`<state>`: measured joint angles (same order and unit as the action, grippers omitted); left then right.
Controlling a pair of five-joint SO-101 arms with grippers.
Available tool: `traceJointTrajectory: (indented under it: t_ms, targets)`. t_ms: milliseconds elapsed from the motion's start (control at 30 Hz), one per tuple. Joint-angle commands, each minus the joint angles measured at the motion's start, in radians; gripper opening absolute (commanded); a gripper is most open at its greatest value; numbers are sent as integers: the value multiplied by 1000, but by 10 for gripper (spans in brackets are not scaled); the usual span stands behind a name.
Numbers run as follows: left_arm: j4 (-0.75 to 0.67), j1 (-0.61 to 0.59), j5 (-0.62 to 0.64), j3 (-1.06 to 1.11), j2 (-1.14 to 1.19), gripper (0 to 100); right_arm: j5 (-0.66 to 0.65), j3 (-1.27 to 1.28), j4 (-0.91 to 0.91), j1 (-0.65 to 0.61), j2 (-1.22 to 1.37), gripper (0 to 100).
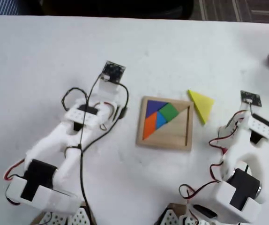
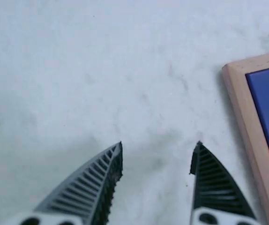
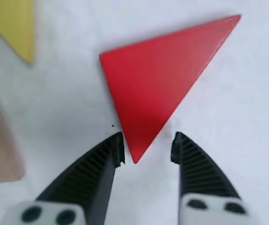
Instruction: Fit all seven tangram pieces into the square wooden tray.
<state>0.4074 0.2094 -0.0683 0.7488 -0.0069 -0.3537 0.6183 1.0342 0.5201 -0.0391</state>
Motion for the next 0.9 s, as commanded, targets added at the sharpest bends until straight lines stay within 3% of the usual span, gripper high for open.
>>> traceJointTrajectory:
  t_ms: [0, 400, 867]
  targets:
    - [-20, -12, -52, -55, -2, 241, 43, -101, 65, 5, -8, 224]
    - [-21, -12, -69, -54, -2, 241, 259, -187, 25, -102, -2, 272]
    - [-25, -12, -69, -54, -2, 241, 265, -345, -39, -76, 309, 280]
